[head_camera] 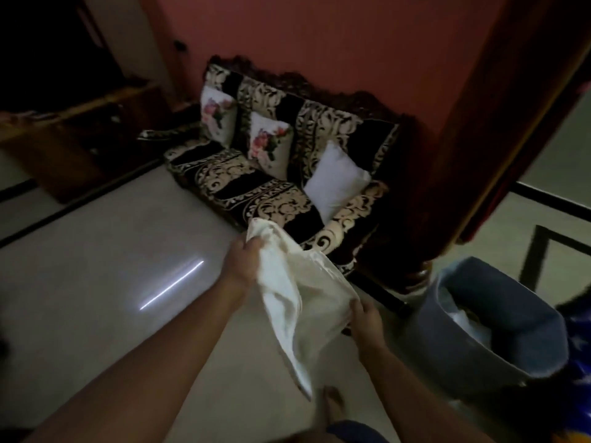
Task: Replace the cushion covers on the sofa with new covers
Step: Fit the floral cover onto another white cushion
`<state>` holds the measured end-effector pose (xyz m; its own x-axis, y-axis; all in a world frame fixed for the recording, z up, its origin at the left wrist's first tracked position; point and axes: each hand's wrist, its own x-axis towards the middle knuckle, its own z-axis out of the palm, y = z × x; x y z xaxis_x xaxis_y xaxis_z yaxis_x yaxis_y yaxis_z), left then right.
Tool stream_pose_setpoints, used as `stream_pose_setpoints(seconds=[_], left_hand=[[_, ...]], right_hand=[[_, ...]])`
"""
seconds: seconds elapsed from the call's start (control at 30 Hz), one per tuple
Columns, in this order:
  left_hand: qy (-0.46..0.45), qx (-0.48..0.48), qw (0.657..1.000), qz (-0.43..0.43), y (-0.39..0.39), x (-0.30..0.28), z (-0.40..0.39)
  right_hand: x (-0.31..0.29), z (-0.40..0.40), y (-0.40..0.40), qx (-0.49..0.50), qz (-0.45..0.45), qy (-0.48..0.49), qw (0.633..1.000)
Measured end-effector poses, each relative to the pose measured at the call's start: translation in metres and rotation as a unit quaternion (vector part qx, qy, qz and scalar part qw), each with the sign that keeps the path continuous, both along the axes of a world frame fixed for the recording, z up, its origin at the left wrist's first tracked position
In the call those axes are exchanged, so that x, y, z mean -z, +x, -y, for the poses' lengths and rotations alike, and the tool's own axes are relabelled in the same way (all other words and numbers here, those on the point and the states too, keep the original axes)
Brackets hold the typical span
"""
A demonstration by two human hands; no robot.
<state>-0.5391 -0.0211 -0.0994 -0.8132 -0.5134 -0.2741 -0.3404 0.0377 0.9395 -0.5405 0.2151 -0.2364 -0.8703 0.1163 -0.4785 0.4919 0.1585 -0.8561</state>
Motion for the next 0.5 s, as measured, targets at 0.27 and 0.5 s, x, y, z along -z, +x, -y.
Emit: stream_pose_setpoints(seconds=[0.27,0.5], left_hand=[[-0.333,-0.075,0.930,0.134,-0.016,0.040,0.109],[-0.502,0.026,0.812,0.298,-0.064,0.063,0.129]], right_hand=[[-0.035,0.046,-0.145,-0.039,-0.054,-0.109,0.992],[-0.087,0.134,-0.211,-0.360,-0.110,-0.021,0.926]])
